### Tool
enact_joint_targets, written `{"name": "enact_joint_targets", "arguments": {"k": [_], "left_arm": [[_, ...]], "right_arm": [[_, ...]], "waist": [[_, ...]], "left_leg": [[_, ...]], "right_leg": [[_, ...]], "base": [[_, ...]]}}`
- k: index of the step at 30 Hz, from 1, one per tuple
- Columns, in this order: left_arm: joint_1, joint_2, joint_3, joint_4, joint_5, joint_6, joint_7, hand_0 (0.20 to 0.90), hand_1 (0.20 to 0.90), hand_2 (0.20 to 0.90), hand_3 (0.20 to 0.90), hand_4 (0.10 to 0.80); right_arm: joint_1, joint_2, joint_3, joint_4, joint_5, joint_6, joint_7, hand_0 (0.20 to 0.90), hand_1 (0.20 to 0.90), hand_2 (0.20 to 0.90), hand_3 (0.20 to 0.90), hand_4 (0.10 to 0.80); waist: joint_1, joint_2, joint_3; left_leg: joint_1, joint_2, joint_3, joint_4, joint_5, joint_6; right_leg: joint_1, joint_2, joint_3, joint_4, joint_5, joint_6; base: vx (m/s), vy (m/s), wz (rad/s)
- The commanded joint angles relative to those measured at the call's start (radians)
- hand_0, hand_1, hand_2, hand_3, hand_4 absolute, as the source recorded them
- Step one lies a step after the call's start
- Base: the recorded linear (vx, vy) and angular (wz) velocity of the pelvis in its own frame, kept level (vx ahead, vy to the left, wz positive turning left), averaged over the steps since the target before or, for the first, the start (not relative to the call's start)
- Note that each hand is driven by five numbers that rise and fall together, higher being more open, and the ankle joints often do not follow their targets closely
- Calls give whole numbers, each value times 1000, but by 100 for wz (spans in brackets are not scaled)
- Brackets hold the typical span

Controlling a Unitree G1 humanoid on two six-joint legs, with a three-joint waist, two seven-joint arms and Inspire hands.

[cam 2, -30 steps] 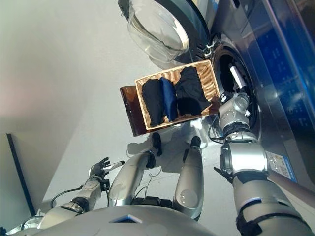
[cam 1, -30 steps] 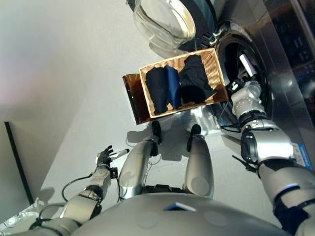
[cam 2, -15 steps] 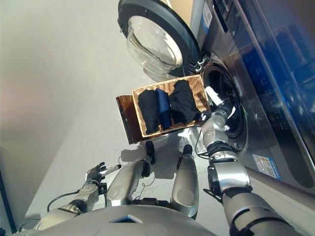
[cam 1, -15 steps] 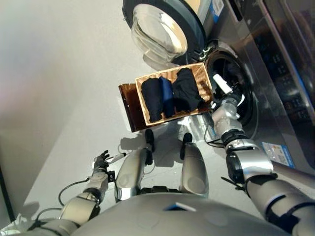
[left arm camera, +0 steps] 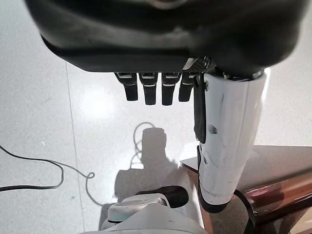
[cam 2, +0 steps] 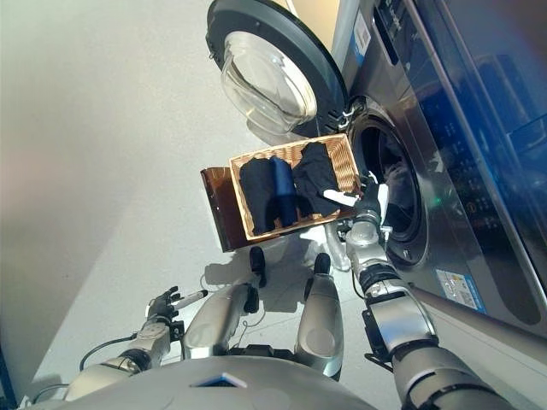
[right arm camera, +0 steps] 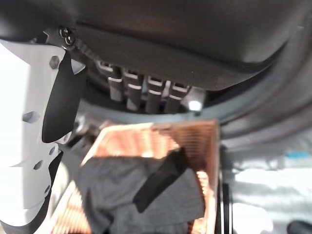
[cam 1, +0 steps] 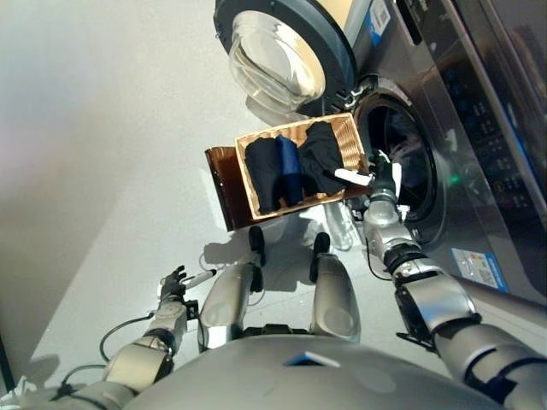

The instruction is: Pick up the clothes and place them into the washing machine

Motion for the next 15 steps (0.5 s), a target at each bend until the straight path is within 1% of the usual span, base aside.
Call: {"name": "enact_joint_targets", "arguments": {"k": [1,7,8,9,11,13,15], "left_arm": [[1,27,27,69,17,-10,31,900,900,900,900,800],[-8,28,29,61,17,-13,44,900,900,900,900,800],[-8,28,29,61,17,-13,44,900,900,900,900,800],[-8,29,29,58,19,-15,46,900,900,900,900,800],[-8,30,29,57,16,-16,48,900,900,900,900,800],[-9,28,28,55,10,-17,52,900,900,900,900,800],[-13,26,24,53,13,-16,57,900,900,900,900,800]], "right_arm": [[-34,-48,43,-91,-81,-37,-5,900,900,900,900,800],[-56,-13,109,-66,-167,-20,-6,900,900,900,900,800],[-56,-13,109,-66,-167,-20,-6,900,900,900,900,800],[-60,6,116,-54,-171,-18,-7,900,900,900,900,800],[-60,24,100,-27,-148,-22,-18,900,900,900,900,800],[-65,43,88,6,-133,-24,-31,900,900,900,900,800],[-75,55,101,32,-145,-22,-35,900,900,900,900,800]], "waist": [[-5,-25,-13],[3,-29,2],[3,-29,2],[7,-31,4],[10,-35,1],[13,-39,4],[18,-41,9]], "left_leg": [[-16,-3,-22,49,-50,-77],[-29,-1,-26,57,-48,-76],[-29,-1,-26,57,-48,-76],[-30,0,-28,49,-41,-78],[-32,0,-30,38,-34,-80],[-31,1,-30,41,-36,-79],[-40,2,-34,57,-40,-76]], "right_leg": [[28,-6,-4,-181,141,-14],[20,-7,-4,-177,144,-14],[20,-7,-4,-177,144,-14],[20,-7,-8,-185,150,-12],[20,-8,-13,-200,158,-10],[24,-9,-16,-204,159,-9],[21,-10,-19,-196,157,-11]], "base": [[0,0,0],[0,0,0],[0,0,0],[0,0,0],[1,-3,2],[0,-1,4],[-10,1,3]]}}
